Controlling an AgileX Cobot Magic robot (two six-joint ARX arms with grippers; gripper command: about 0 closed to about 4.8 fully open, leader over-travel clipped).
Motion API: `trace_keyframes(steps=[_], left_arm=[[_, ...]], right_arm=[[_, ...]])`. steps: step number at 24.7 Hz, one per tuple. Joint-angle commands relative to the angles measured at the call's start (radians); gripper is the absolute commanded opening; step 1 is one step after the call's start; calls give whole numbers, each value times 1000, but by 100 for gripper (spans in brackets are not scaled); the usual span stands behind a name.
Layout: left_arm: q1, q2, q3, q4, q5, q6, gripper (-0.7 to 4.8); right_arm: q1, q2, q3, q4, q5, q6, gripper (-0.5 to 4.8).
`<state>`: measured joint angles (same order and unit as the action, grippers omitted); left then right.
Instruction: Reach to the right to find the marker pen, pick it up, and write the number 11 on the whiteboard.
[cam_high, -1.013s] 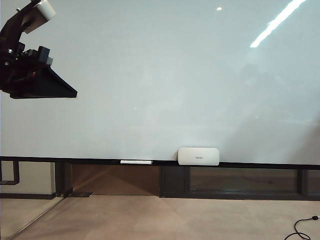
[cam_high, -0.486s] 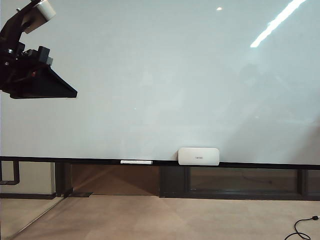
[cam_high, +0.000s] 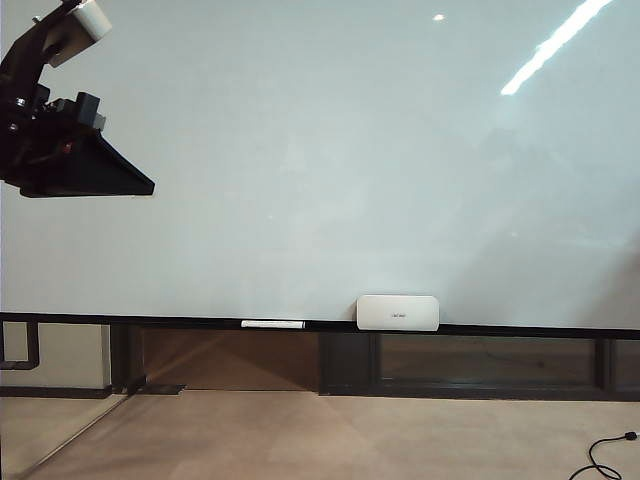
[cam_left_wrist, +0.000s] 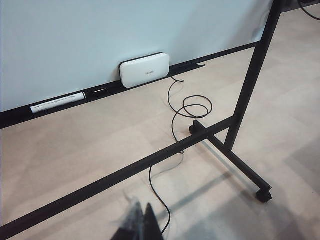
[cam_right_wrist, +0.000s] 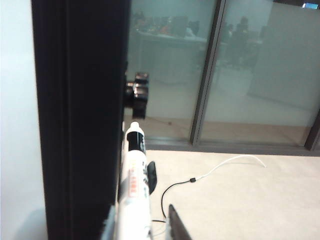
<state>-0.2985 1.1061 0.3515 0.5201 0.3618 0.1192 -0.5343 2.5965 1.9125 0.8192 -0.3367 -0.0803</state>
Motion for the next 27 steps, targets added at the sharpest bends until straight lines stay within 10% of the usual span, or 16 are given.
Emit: trace_keyframes(steps=[1,12,27], left_arm=[[0,-2,3,13,-2,2,-5],[0,-2,3,13,-2,4,-5],[0,-2,3,12,-2,5,-5]], right_arm=[[3,8,8,0,0,-8,115],[4,17,8,32,2,-10,-5],[3,17,7,31,2,-3,-5]])
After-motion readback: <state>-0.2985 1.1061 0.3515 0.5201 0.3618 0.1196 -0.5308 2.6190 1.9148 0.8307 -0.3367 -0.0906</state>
